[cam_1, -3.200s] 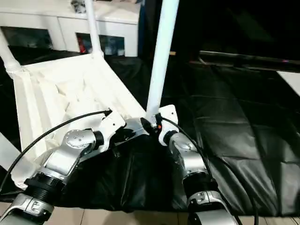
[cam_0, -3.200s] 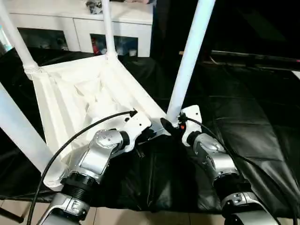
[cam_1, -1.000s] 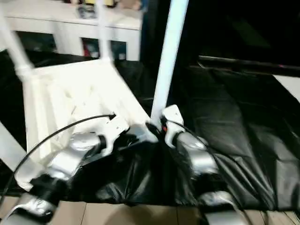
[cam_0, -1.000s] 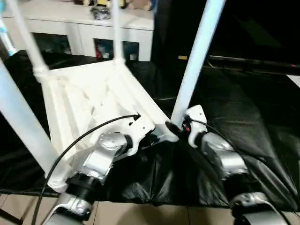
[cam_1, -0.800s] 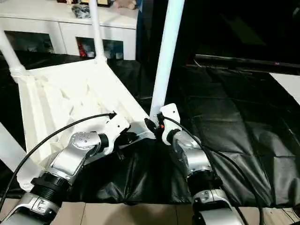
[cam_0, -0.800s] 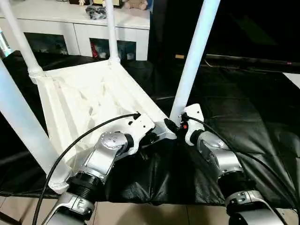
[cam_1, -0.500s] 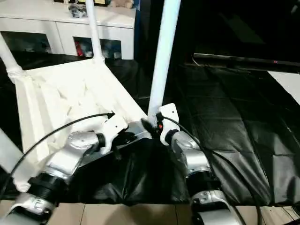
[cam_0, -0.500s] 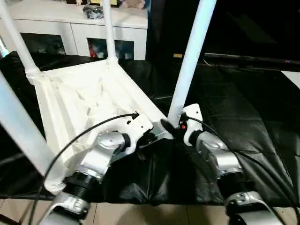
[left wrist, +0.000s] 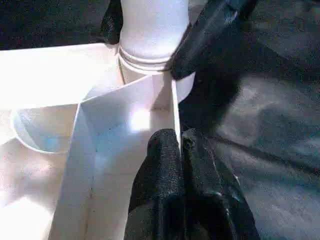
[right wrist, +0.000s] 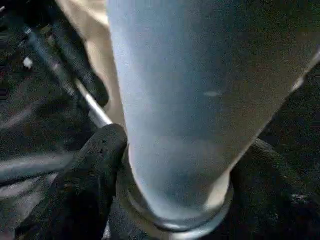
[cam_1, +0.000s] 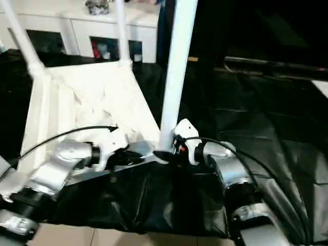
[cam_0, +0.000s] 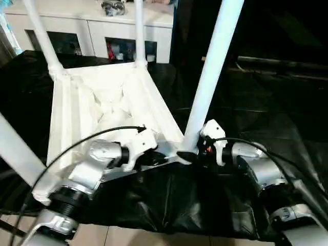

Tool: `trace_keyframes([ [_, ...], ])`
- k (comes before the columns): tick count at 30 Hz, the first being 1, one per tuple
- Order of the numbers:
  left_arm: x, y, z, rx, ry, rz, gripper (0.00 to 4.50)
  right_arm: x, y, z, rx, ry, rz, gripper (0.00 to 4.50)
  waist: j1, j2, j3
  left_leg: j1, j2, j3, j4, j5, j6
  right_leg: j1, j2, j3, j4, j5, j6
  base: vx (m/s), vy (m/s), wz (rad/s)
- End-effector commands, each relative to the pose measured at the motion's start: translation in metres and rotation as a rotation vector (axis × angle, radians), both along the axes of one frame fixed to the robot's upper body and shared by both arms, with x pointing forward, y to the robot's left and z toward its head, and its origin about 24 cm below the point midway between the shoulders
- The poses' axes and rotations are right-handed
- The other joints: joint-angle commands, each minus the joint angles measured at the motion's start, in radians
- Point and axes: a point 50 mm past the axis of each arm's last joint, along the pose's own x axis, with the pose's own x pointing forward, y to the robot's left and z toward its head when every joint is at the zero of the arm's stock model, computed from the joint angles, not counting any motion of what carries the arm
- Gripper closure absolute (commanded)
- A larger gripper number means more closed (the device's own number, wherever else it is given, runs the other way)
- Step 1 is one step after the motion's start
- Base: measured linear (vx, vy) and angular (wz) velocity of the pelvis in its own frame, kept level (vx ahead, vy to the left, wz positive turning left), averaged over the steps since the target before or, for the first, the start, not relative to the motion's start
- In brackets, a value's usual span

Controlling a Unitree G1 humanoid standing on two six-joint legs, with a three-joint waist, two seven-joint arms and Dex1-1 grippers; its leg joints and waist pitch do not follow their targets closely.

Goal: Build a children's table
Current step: Rotate leg to tighten

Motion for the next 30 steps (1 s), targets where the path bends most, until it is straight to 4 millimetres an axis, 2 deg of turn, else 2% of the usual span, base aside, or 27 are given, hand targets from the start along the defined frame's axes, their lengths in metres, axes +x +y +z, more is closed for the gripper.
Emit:
trace_keyframes([
  [1,-0.006,-0.012,0.006,-0.016,-0.012,-0.112,4.5,0.0,0.001,-0.002,-0.037,0.02,0.04,0.94,-0.002,-0.001,-0.064,-0.009,-0.014,0.026,-0.052,-0.166,0.08,0.066,-0.031,0.043,-0.052,-0.18,-0.221,0.0,0.0,0.0],
  [2,-0.006,-0.012,0.005,-0.016,-0.01,-0.112,4.5,0.0,0.002,-0.001,-0.028,0.025,0.041,0.83,0.0,-0.004,-0.061,-0.007,-0.013,0.025,-0.054,-0.194,0.07,0.064,-0.033,0.043,-0.057,-0.235,-0.207,0.0,0.0,0.0],
  [4,-0.006,-0.011,0.006,-0.019,-0.008,-0.114,4.5,0.0,0.003,-0.001,-0.024,0.028,0.054,0.72,0.003,-0.001,-0.058,-0.004,-0.012,0.025,-0.056,-0.223,0.058,0.06,-0.035,0.044,-0.064,-0.288,-0.191,0.0,0.0,0.0],
  [5,-0.006,-0.011,0.006,-0.02,-0.007,-0.114,4.5,0.0,0.003,-0.001,-0.026,0.025,0.06,0.58,0.002,-0.002,-0.057,-0.004,-0.012,0.024,-0.056,-0.236,0.051,0.06,-0.034,0.044,-0.066,-0.309,-0.182,0.0,0.0,0.0],
  [7,-0.006,-0.011,0.006,-0.024,-0.004,-0.118,4.5,-0.001,0.006,-0.001,-0.028,0.023,0.083,0.58,0.003,0.0,-0.058,-0.005,-0.012,0.022,-0.058,-0.239,0.043,0.061,-0.034,0.043,-0.065,-0.317,-0.173,0.0,0.0,0.0],
  [13,-0.008,-0.009,0.005,-0.019,0.007,-0.13,4.5,-0.005,0.009,-0.004,-0.019,0.053,0.109,0.94,0.002,-0.003,-0.063,-0.007,-0.013,0.024,-0.055,-0.202,0.048,0.064,-0.032,0.045,-0.056,-0.237,-0.195,0.0,0.0,0.0],
  [14,-0.008,-0.008,0.005,-0.018,0.007,-0.129,4.5,-0.005,0.009,-0.004,-0.016,0.057,0.109,1.13,0.002,-0.006,-0.062,-0.007,-0.013,0.024,-0.054,-0.195,0.051,0.064,-0.031,0.045,-0.055,-0.225,-0.2,0.0,0.0,0.0],
  [15,-0.008,-0.007,0.005,-0.016,0.009,-0.128,4.5,-0.006,0.009,-0.005,-0.012,0.061,0.11,1.27,0.002,-0.013,-0.063,-0.008,-0.013,0.025,-0.054,-0.192,0.053,0.065,-0.031,0.045,-0.054,-0.224,-0.2,0.0,0.0,0.0],
  [17,-0.007,-0.006,0.005,-0.014,0.012,-0.124,4.5,-0.007,0.009,-0.005,-0.005,0.068,0.118,1.37,0.003,-0.008,-0.062,-0.007,-0.012,0.024,-0.055,-0.196,0.052,0.064,-0.032,0.045,-0.055,-0.239,-0.198,0.0,0.0,0.0],
  [20,-0.007,-0.006,0.004,-0.014,0.017,-0.119,4.5,-0.008,0.008,-0.006,-0.003,0.076,0.126,1.66,0.003,-0.009,-0.06,-0.005,-0.012,0.024,-0.056,-0.215,0.046,0.062,-0.033,0.044,-0.059,-0.264,-0.19,0.0,0.0,0.0],
  [21,-0.007,-0.006,0.004,-0.015,0.019,-0.118,4.5,-0.007,0.008,-0.007,-0.003,0.078,0.124,1.71,0.005,-0.003,-0.06,-0.004,-0.012,0.023,-0.056,-0.219,0.044,0.062,-0.033,0.044,-0.059,-0.267,-0.19,0.0,0.0,0.0],
  [22,-0.008,-0.007,0.003,-0.016,0.02,-0.118,4.5,-0.007,0.008,-0.007,-0.003,0.08,0.123,1.76,0.003,-0.005,-0.06,-0.005,-0.012,0.023,-0.057,-0.222,0.043,0.062,-0.033,0.044,-0.06,-0.269,-0.189,0.0,0.0,0.0],
  [23,-0.009,-0.007,0.003,-0.019,0.023,-0.118,4.5,-0.007,0.008,-0.008,-0.002,0.082,0.124,1.81,0.005,-0.002,-0.061,-0.005,-0.012,0.022,-0.057,-0.22,0.039,0.063,-0.033,0.045,-0.058,-0.259,-0.19,0.0,0.0,0.0],
  [26,-0.01,-0.007,0.002,-0.023,0.028,-0.115,4.5,-0.009,0.011,-0.009,0.004,0.087,0.127,1.86,0.005,-0.005,-0.062,-0.005,-0.012,0.022,-0.056,-0.214,0.039,0.064,-0.032,0.044,-0.056,-0.241,-0.196,0.0,0.0,0.0],
  [27,-0.009,-0.007,0.001,-0.018,0.025,-0.106,4.5,-0.01,0.013,-0.01,0.01,0.092,0.126,1.87,0.004,0.0,-0.063,-0.005,-0.012,0.023,-0.056,-0.212,0.038,0.065,-0.032,0.045,-0.055,-0.227,-0.201,0.0,0.0,0.0],
  [29,-0.008,-0.007,0.001,-0.015,0.02,-0.083,4.5,-0.011,0.015,-0.011,0.014,0.094,0.123,1.88,0.004,-0.001,-0.062,-0.005,-0.012,0.022,-0.056,-0.218,0.037,0.065,-0.031,0.044,-0.054,-0.221,-0.206,0.0,0.0,0.0],
  [30,-0.006,-0.007,0.001,-0.022,0.015,-0.056,4.5,-0.011,0.016,-0.013,0.017,0.088,0.102,1.88,0.004,0.003,-0.062,-0.004,-0.012,0.022,-0.056,-0.222,0.036,0.064,-0.031,0.044,-0.055,-0.224,-0.206,0.0,0.0,0.0],
])
